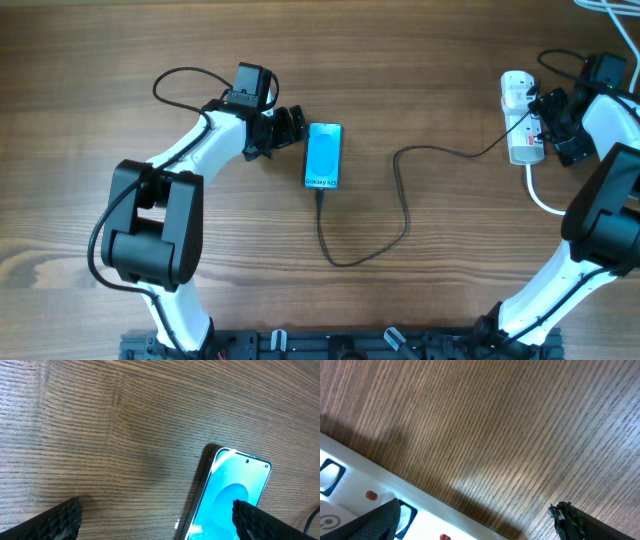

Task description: Plug charger to phone and switch on socket

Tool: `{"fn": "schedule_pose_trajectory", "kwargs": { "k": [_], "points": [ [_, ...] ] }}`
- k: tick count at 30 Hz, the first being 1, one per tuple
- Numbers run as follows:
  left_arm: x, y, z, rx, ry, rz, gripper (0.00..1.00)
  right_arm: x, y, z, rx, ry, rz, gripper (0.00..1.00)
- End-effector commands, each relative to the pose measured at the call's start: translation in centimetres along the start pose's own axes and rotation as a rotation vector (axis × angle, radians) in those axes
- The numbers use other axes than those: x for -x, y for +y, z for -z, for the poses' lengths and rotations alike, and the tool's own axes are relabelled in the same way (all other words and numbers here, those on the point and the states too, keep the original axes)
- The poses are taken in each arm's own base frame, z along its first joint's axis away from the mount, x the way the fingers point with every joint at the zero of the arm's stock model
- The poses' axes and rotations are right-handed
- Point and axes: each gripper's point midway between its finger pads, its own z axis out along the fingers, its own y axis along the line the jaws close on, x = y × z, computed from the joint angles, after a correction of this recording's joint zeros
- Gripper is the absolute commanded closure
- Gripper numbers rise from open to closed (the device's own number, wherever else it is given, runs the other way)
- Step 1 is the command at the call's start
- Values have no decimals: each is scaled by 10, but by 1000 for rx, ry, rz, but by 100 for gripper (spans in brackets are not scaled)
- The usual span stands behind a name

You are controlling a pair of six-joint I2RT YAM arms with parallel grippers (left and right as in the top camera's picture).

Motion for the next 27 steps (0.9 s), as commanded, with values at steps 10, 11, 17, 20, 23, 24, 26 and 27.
{"fn": "schedule_pose_trajectory", "kwargs": {
  "k": [10, 11, 17, 20, 23, 24, 26, 27],
  "points": [
    [-2, 3, -4, 8, 10, -1, 0, -24, 2, -10, 16, 97, 5, 0],
    [-2, 3, -4, 9, 10, -1, 0, -25, 4, -10, 28, 107, 5, 0],
    [-2, 3, -4, 9, 10, -1, 0, -27, 4, -10, 28, 113, 5, 0],
    [-2, 3, -4, 8, 10, -1, 0, -31, 6, -10, 40, 133, 5, 0],
    [-2, 3, -4, 8, 10, -1, 0, -32, 5, -9, 35, 138, 4, 0],
    [-2, 3, -4, 8, 10, -1, 0, -32, 4, -9, 33, 140, 4, 0],
    [-2, 3, -4, 8, 10, -1, 0, -33, 3, -9, 31, 143, 5, 0],
    [-2, 3, -4, 8, 10, -1, 0, -33, 3, -9, 31, 143, 4, 0]
  ]
}}
